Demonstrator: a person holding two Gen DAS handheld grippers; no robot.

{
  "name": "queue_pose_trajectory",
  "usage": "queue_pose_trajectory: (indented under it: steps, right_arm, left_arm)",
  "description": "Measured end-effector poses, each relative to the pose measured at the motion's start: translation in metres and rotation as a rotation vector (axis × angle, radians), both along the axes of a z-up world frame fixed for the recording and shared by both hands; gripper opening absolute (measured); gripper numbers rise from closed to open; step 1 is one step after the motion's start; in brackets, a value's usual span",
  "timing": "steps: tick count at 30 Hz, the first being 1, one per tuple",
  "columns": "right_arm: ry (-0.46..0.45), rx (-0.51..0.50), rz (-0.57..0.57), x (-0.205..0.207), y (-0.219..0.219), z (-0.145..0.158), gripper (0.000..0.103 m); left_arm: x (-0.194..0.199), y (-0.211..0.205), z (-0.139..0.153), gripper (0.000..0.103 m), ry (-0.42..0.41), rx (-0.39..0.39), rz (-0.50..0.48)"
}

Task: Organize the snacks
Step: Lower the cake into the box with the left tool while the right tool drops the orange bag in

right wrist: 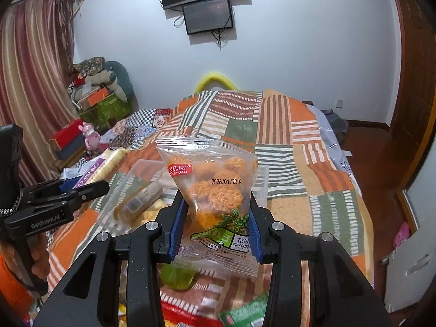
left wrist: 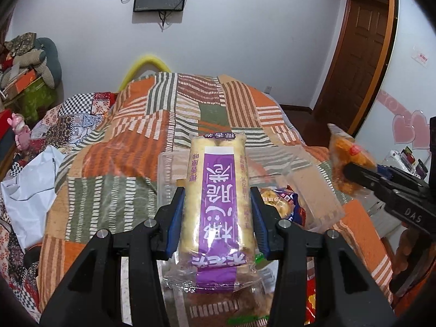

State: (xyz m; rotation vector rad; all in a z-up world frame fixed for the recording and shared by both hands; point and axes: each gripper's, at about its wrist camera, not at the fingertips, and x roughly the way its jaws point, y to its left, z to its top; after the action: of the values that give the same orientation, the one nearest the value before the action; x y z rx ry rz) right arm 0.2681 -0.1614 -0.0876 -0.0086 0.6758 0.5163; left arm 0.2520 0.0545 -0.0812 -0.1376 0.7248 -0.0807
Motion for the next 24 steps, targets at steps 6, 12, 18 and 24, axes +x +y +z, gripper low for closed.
queue_pose_trajectory:
  steps: [6, 12, 18, 24]
  right_arm:
    - [0.037, -0.049, -0.003, 0.019, 0.013, -0.02, 0.037]
    - [0.072, -0.06, -0.009, 0.038, 0.018, -0.032, 0.037]
    - [0.105, -0.062, -0.007, 0.046, 0.02, -0.04, 0.038]
    - [0.096, -0.104, -0.009, 0.046, 0.023, -0.042, 0.043]
  left_arm:
    - [0.018, -0.004, -0.019, 0.045, 0.041, 0.015, 0.006]
    - [0.039, -0.007, -0.039, 0.045, 0.087, 0.025, -0.004]
    - [0.048, -0.007, -0.051, 0.045, 0.108, 0.026, -0.009]
    - [0.051, -0.006, -0.053, 0.046, 0.123, 0.031, 0.006]
